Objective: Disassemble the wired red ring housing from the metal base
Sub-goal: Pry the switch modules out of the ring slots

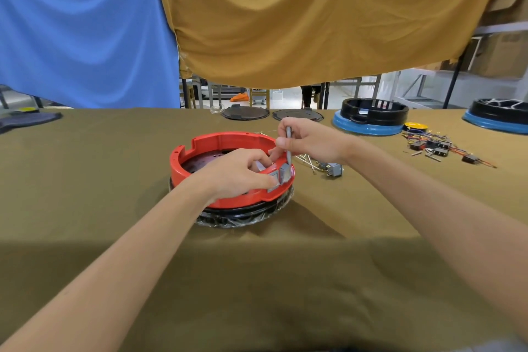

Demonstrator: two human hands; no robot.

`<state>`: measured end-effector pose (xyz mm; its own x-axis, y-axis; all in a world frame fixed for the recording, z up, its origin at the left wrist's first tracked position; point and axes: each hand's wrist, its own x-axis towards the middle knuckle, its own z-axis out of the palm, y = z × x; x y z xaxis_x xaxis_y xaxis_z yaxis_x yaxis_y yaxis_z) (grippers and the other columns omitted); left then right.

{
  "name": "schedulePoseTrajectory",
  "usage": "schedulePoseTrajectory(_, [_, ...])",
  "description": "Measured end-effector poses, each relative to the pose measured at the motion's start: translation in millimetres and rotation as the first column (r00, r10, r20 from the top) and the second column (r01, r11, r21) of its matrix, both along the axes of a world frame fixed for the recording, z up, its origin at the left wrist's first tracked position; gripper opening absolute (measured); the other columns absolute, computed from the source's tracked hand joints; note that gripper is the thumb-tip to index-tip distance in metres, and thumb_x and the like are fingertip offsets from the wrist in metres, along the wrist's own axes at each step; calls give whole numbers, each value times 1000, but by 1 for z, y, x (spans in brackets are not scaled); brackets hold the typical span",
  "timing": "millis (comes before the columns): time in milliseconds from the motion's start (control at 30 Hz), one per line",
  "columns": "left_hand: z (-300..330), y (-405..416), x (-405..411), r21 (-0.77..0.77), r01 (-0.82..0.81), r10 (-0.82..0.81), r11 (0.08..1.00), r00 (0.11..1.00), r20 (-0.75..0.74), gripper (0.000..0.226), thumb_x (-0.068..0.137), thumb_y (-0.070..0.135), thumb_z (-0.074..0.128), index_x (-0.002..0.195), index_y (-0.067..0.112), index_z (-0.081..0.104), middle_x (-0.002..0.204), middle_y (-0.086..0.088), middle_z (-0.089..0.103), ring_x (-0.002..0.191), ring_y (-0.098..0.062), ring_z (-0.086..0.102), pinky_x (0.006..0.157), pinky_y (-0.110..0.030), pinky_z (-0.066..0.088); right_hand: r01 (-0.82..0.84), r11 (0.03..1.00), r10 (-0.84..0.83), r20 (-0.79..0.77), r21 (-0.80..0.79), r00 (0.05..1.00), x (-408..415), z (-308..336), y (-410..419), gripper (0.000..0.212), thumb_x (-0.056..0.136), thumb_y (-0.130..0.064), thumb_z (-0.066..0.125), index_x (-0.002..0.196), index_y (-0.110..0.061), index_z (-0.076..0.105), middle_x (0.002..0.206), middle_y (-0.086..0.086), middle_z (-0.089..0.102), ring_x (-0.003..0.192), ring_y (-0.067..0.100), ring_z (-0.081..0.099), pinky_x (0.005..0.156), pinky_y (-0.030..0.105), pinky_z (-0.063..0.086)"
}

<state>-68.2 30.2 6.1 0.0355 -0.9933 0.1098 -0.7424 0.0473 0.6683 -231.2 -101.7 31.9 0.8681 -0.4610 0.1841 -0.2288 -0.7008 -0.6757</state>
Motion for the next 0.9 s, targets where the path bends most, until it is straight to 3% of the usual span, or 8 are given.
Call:
schedulePoseTrajectory(133, [0,0,1,6,7,-7,1000,1000,-11,22,85,35,71,106,30,64,74,6,62,61,-7,54,64,-27,42,-25,999,24,-31,-24,999,2,11,2,18,104,-20,47,88,-14,43,100,2,77,102,12,70,86,41,54])
schedulePoseTrajectory(333, [0,1,1,-5,12,-12,1000,1000,-13,19,84,36,71,102,31,65,69,9,60,59,-5,53,63,-28,41,-1,997,-17,216,83,976,-6,1,3,16,101,-10,54,86,-11,48,94,13,76,87,28,73,77,36,60])
schedulePoseTrajectory(467, [-1,1,0,-14,10,-10,1000,1000,1,17,84,36,71,100,31,65,65,13,57,58,-5,52,63,-28,40,101,925,-260,418,365,870,-24,-25,-3,11,97,-6,58,87,-5,55,90,17,73,87,26,73,73,29,61])
schedulePoseTrajectory(567, [1,3,1,-13,44,-44,999,999,5,16,85,35,71,100,32,67,64,15,54,55,-3,49,60,-24,39,27,804,-356,445,594,821,-26,-41,-3,5,96,-3,58,91,-3,57,89,16,68,82,21,73,69,24,60])
schedulePoseTrajectory(633, [7,8,7,40,118,-118,992,993,-4,18,86,34,72,103,32,67,72,6,55,58,-5,49,58,-24,40,-7,768,-354,433,641,829,-28,-48,-2,6,95,-1,59,89,-2,59,88,15,63,81,21,72,69,23,60])
schedulePoseTrajectory(767, [24,18,22,172,180,-194,969,979,63,24,84,32,73,108,34,68,96,-2,70,80,-16,61,76,-38,50,30,874,-281,455,485,845,-33,-66,10,9,86,-12,70,83,-5,67,79,14,71,75,22,73,68,24,60])
schedulePoseTrajectory(833, [23,19,23,151,151,-169,977,979,113,23,82,27,71,104,32,67,95,5,72,79,-11,64,69,-29,49,106,955,-229,458,277,859,-35,-71,16,10,85,-20,72,82,-11,70,69,5,72,63,13,70,60,19,55])
schedulePoseTrajectory(900, [17,19,20,80,112,-125,991,976,180,19,82,24,70,100,29,66,94,11,70,74,-6,65,60,-15,46,186,982,-166,343,-28,925,-39,-74,18,14,88,-21,72,76,-23,67,61,-8,66,55,1,58,58,12,44])
